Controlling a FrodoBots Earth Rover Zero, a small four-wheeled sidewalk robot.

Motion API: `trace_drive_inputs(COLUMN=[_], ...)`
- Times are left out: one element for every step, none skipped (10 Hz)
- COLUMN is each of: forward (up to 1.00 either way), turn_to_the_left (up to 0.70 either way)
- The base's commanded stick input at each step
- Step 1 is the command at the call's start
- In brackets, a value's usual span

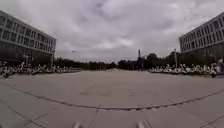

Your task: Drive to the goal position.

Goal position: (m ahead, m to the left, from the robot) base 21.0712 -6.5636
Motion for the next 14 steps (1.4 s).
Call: trace_drive_inputs(forward=[0.45,0.45,0.45,0.45,0.45,0.45,0.45,0.45,0.45,0.45,0.45,0.45,0.45,0.45], turn_to_the_left=[0.00,0.00,0.00,0.00,0.00,0.00,0.00,0.00,0.00,0.00,0.00,0.00,0.00,0.00])
